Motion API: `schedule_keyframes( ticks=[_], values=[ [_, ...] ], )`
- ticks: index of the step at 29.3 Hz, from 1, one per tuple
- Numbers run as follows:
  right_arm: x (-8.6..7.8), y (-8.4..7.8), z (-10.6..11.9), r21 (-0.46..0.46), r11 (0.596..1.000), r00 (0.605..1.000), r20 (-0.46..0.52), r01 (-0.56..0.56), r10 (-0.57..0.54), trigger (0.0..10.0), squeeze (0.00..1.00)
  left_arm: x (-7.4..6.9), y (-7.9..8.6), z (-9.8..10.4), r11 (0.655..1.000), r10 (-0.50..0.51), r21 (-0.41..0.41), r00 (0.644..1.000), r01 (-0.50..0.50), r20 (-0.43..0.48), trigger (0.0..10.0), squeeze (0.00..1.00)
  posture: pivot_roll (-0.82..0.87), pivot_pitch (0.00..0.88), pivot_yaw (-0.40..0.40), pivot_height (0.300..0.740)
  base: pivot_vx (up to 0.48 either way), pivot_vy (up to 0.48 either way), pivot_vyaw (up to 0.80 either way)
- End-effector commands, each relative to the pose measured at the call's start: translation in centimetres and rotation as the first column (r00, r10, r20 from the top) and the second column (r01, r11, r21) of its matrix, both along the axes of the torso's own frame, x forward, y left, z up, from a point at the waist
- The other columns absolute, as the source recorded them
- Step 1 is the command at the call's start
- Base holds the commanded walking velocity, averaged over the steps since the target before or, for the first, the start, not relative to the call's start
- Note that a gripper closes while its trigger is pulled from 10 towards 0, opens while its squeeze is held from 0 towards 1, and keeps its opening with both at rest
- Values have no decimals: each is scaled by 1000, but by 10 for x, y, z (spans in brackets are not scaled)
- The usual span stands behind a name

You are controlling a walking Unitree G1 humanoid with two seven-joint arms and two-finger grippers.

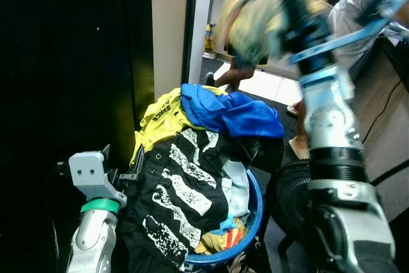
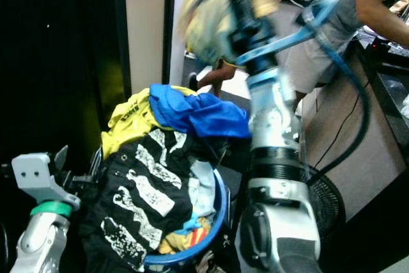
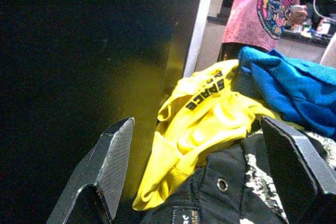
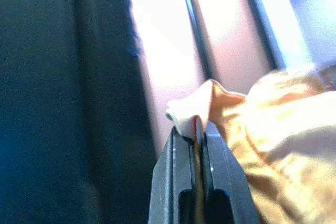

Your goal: Clothes washing

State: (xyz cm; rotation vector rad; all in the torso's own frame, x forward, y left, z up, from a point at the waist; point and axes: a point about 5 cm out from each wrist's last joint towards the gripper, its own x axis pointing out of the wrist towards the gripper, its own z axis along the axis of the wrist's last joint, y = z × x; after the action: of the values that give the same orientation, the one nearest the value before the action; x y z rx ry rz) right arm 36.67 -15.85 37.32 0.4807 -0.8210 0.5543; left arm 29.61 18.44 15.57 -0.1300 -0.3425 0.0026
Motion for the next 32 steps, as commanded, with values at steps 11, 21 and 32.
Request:
schedule_keyframes(
  ticks=[11, 21, 32],
  values=[
    [6, 22, -99, -225, 970, 926, -341, 87, -162, 10000, 0, 9, -9, 19, 999, -43, 18, 995, 45, -91, 10000, 0, 101, 0, -14, 740, 0, 0, -218],
    [6, 19, -78, -165, 981, 937, -313, 106, -154, 10000, 0, 19, -11, 60, 999, -38, 7, 999, 38, 29, 10000, 0, 104, 0, -10, 740, 0, 0, -800],
    [5, 21, -77, -225, 963, 932, -294, 149, -213, 10000, 0, 22, -13, 55, 984, -11, 177, 998, 22, -66, 10000, 0, 108, 0, -2, 740, 0, 0, -800]
  ],
)
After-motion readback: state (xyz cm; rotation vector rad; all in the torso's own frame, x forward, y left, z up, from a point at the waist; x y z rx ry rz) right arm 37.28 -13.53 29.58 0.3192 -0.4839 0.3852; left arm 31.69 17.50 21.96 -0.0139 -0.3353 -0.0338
